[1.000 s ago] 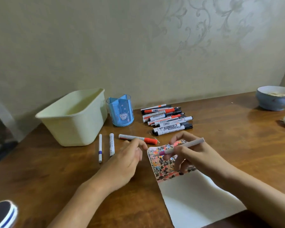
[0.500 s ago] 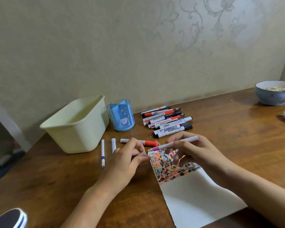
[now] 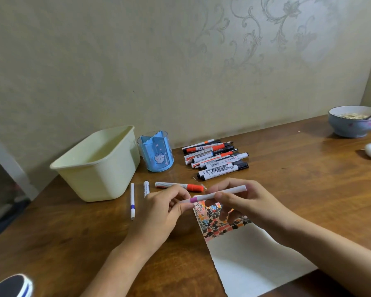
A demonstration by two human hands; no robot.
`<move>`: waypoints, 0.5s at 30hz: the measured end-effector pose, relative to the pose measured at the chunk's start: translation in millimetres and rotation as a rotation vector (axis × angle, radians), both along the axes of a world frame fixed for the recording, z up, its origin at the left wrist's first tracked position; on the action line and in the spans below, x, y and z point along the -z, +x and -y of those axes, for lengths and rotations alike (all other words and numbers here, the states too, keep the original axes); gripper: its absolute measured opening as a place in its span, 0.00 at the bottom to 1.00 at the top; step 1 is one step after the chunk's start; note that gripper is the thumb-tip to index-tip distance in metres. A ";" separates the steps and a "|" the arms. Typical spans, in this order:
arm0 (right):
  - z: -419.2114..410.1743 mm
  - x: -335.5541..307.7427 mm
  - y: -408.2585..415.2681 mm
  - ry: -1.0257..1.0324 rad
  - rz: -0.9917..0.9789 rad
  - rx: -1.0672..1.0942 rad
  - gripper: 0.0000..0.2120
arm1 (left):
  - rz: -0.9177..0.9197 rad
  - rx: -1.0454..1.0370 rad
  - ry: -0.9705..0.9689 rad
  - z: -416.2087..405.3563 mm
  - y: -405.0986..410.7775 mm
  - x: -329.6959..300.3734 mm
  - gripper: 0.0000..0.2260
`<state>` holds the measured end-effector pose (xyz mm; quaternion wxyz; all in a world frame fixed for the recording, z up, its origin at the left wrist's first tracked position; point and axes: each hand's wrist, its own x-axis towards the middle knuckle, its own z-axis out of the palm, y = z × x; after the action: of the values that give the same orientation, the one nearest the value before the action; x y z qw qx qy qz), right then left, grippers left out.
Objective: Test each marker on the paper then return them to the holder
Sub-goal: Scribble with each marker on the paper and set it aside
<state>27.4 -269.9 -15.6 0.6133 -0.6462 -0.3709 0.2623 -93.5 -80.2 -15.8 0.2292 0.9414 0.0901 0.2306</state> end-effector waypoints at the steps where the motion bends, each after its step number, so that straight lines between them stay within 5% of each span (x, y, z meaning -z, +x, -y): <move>1: -0.2 -0.8 -0.4 0.008 0.004 -0.004 0.12 | 0.041 -0.001 0.007 -0.9 0.4 0.1 0.04; 15: -34.1 -56.4 -14.4 0.134 0.070 -0.084 0.11 | 0.213 -0.148 -0.037 -2.3 -25.1 -38.4 0.10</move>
<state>13.0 -235.8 40.8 0.6303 -0.5963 -0.4357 0.2395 -118.6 -77.9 22.6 0.2372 0.8979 0.1389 0.3438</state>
